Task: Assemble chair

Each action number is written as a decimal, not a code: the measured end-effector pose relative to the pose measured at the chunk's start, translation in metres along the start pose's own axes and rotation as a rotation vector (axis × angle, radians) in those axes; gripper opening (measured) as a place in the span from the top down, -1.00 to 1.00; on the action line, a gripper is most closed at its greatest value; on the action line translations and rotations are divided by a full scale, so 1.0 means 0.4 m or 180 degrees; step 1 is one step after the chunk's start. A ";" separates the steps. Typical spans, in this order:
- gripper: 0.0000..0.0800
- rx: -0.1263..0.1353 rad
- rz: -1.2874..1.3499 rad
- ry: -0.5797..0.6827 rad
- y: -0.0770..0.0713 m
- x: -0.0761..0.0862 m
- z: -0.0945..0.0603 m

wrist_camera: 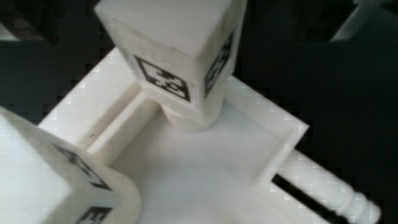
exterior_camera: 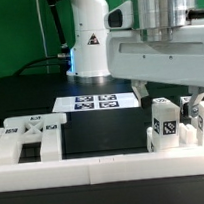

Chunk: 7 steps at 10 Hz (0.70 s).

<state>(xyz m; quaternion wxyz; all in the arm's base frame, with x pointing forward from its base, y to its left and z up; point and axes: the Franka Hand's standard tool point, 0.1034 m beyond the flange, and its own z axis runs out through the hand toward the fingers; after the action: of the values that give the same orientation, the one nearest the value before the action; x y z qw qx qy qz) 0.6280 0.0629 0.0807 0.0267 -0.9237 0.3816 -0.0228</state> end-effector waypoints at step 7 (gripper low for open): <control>-0.62 -0.0016 -0.1745 0.0002 0.001 0.000 0.002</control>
Offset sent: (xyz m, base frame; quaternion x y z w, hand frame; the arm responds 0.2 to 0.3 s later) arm 0.0020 0.0079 -0.0007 0.0032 -0.0024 -0.1588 0.9873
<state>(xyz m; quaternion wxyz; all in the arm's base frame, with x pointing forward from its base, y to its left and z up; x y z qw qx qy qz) 0.6276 0.0627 0.0798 0.0171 -0.9925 0.1174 -0.0285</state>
